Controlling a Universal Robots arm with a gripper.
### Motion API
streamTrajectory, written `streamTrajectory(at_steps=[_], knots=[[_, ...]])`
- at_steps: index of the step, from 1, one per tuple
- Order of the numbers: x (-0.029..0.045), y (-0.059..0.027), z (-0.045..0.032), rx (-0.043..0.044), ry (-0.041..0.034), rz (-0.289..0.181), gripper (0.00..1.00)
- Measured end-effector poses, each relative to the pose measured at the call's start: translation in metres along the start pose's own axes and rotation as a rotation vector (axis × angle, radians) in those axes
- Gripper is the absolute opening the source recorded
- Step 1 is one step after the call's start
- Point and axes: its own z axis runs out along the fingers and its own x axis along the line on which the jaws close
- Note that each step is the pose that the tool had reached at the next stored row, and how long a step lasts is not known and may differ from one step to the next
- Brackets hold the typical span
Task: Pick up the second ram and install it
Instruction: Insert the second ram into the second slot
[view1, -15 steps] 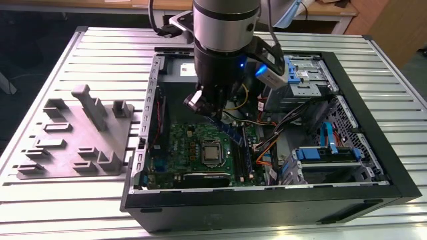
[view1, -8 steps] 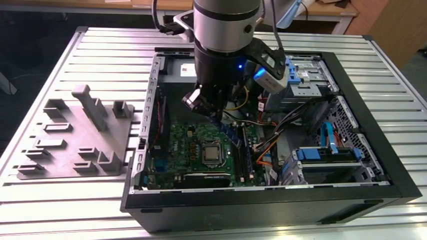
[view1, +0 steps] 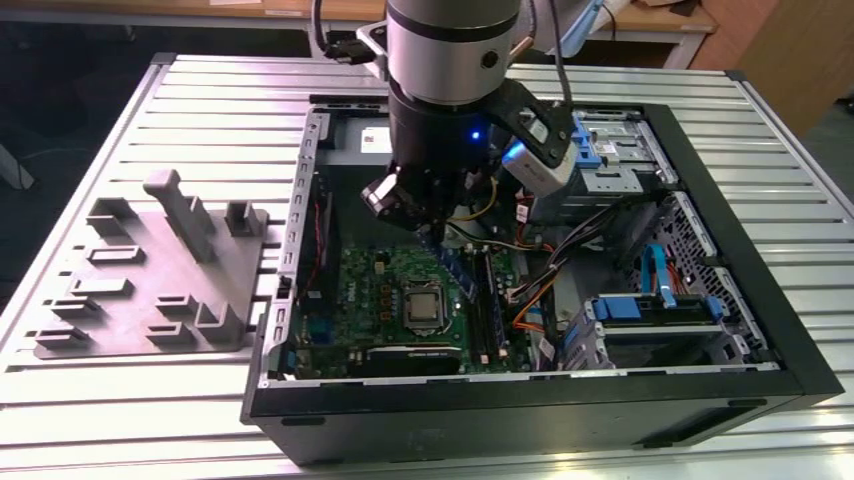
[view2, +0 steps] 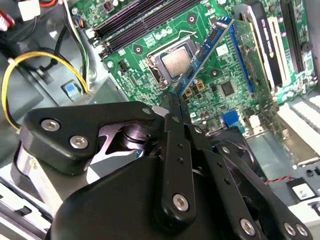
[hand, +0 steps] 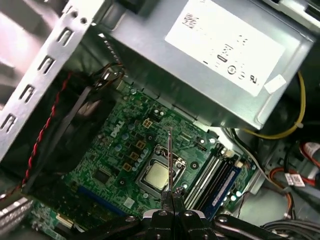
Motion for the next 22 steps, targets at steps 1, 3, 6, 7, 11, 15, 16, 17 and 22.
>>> streamTrajectory(at_steps=[1, 3, 6, 7, 11, 15, 16, 17, 22], knots=[[0.0, 0.0, 0.0, 0.0004, -0.0003, 0.015, 0.08], [0.0, 0.0, 0.0001, 0.0011, -0.0009, 0.046, 0.08], [0.0, 0.0, 0.0001, 0.0021, -0.0017, 0.091, 0.08], [0.0, 0.0, 0.0002, 0.0024, -0.0021, 0.106, 0.08], [0.0, 0.0, 0.0002, 0.0037, -0.0032, 0.167, 0.08], [0.0, 0.0, 0.0003, 0.0051, -0.0045, 0.23, 0.08], [0.0, 0.0, 0.0003, 0.0056, -0.0048, 0.246, 0.08], [0.0, 0.0, 0.0004, 0.0059, -0.0051, 0.262, 0.08], [0.0, 0.0, 0.0005, 0.0079, -0.0067, 0.348, 0.08]])
